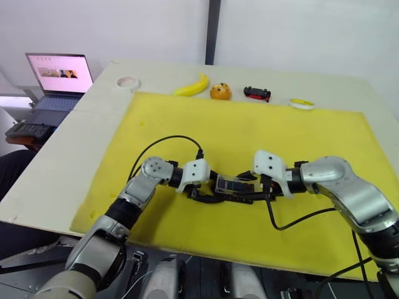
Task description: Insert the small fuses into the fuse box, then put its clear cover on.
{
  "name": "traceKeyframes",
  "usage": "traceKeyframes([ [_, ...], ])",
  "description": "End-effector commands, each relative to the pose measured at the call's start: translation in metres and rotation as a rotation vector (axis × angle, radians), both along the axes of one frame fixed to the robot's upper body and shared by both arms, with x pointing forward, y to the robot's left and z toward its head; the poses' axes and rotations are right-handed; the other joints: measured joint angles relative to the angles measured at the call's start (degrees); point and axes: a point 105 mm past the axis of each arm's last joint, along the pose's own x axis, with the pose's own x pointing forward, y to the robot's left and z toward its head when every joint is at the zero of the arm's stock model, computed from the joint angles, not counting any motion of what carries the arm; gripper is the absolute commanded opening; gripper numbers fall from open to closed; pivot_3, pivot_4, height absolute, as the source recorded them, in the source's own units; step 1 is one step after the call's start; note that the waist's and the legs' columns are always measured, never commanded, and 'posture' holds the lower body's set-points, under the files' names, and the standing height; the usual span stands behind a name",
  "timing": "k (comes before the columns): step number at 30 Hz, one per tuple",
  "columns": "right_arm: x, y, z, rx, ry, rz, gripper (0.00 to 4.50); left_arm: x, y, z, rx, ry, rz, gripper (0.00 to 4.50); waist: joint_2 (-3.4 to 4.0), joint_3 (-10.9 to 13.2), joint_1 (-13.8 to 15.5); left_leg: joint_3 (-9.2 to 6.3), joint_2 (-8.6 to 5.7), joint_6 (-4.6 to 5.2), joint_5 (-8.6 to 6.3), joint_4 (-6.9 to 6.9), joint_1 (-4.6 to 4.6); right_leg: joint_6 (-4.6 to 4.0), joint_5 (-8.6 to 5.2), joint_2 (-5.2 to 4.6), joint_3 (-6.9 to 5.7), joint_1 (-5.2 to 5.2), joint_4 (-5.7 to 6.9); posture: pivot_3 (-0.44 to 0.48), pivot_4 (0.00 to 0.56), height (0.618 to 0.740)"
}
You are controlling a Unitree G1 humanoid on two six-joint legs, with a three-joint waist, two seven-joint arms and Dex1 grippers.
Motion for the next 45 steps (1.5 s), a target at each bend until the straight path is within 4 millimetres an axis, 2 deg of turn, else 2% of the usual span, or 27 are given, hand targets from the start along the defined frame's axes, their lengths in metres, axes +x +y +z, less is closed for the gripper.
traceKeyframes([
  [1, -0.004, -0.013, -0.022, -0.053, 0.116, -0.050, 1.70, 0.005, 0.003, 0.005, -0.006, -0.016, 0.027, 2.59, 0.00, 0.00, 0.03, 0.00, 0.00, 0.00, 0.00, 0.00, 0.00, 0.00, 0.00, 0.00, 0.00, 0.00, 0.00, 0.000, 0.150, 0.740],
  [10, -0.006, -0.015, -0.024, -0.096, 0.139, -0.076, 1.70, 0.005, 0.003, 0.005, -0.005, -0.018, 0.026, 2.59, 0.00, 0.00, 0.07, 0.00, 0.00, 0.00, 0.00, 0.01, 0.00, 0.00, 0.00, -0.01, 0.00, 0.00, 0.00, 0.000, 0.150, 0.740],
  [15, -0.009, -0.008, -0.019, -0.079, 0.176, -0.059, 1.70, 0.006, 0.001, 0.005, -0.008, -0.018, 0.024, 2.59, 0.00, 0.00, 0.11, -0.01, 0.00, 0.00, 0.00, 0.01, 0.00, 0.00, 0.00, -0.05, 0.00, 0.00, 0.00, 0.000, 0.150, 0.740],
  [21, -0.005, -0.021, -0.028, -0.137, 0.170, -0.085, 1.70, 0.006, 0.000, 0.005, -0.012, -0.017, 0.025, 2.59, 0.01, -0.01, 0.19, -0.01, -0.01, 0.01, 0.00, 0.01, 0.00, 0.00, 0.00, -0.06, 0.00, 0.01, -0.01, 0.000, 0.150, 0.740],
  [24, -0.007, -0.014, -0.020, -0.093, 0.150, -0.070, 1.70, 0.006, 0.000, 0.005, -0.014, -0.017, 0.029, 2.59, 0.00, -0.01, 0.20, -0.01, -0.07, 0.03, -0.02, 0.01, -0.01, 0.00, 0.00, -0.08, 0.00, 0.03, -0.02, 0.000, 0.150, 0.740],
  [32, -0.005, -0.009, -0.008, -0.032, 0.107, -0.071, 1.70, 0.006, 0.001, 0.005, -0.014, -0.017, 0.033, 2.59, 0.00, -0.01, 0.21, -0.01, -0.08, 0.04, -0.02, 0.02, -0.01, 0.00, 0.00, -0.13, 0.00, 0.04, -0.03, 0.000, 0.150, 0.740],
  [34, -0.004, -0.006, 0.002, 0.002, 0.087, -0.066, 2.77, 0.007, 0.001, 0.005, -0.013, -0.018, 0.034, 2.59, -0.01, 0.00, 0.20, -0.01, -0.08, 0.04, -0.03, 0.02, -0.01, 0.00, 0.00, -0.13, 0.00, 0.03, -0.03, 0.000, 0.150, 0.740],
  [38, -0.008, 0.000, 0.024, 0.062, 0.030, -0.033, 4.47, 0.007, 0.001, 0.005, -0.013, -0.018, 0.034, 2.59, 0.00, 0.01, -0.09, 0.02, -0.07, 0.03, -0.02, 0.02, -0.04, 0.00, 0.00, -0.19, 0.03, -0.06, 0.02, 0.000, 0.150, 0.740],
  [41, -0.009, 0.001, 0.035, 0.095, -0.008, -0.025, 4.47, 0.007, 0.001, 0.005, -0.015, -0.017, 0.032, 2.59, 0.00, 0.01, -0.01, 0.01, -0.04, 0.01, -0.01, 0.02, -0.03, 0.00, 0.00, -0.15, 0.03, -0.07, 0.04, 0.000, 0.150, 0.740],
  [45, -0.007, 0.000, 0.036, 0.105, -0.038, -0.049, 4.47, 0.004, 0.000, 0.004, -0.017, -0.011, 0.023, 2.59, 0.00, 0.01, -0.02, 0.01, -0.05, 0.02, -0.01, 0.02, -0.04, 0.00, 0.00, -0.16, 0.03, -0.07, 0.03, 0.000, 0.150, 0.740],
])
